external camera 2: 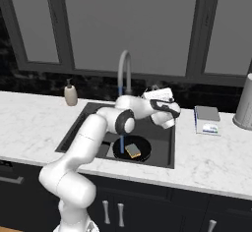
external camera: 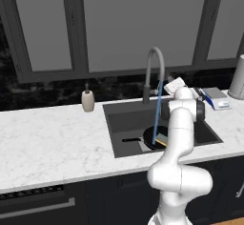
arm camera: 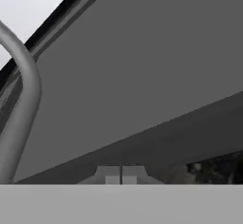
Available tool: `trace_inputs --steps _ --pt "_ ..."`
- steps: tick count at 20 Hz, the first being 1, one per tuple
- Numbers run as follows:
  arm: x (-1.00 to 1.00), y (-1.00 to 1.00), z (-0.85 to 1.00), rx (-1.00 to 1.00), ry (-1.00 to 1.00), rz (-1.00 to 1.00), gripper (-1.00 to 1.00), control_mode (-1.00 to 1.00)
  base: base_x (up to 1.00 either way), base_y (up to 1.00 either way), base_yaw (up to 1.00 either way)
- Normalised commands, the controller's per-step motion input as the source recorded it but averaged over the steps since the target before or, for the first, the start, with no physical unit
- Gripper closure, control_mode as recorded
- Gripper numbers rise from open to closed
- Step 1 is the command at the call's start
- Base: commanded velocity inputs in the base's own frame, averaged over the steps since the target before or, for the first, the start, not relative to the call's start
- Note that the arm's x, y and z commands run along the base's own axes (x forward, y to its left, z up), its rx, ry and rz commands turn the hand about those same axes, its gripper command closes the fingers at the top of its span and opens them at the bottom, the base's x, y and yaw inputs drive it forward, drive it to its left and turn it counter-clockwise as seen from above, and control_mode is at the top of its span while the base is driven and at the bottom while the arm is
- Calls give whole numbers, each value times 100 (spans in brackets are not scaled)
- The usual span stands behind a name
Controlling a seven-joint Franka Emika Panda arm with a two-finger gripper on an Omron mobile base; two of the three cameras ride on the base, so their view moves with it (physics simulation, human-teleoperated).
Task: Pick the pan and sponge and place them into the sink. Then turn on the water.
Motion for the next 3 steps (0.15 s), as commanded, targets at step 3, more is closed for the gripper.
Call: trace_inputs --steps 3 --pt "-100 -17 97 7 -43 -8 100 -100 0 0 0"
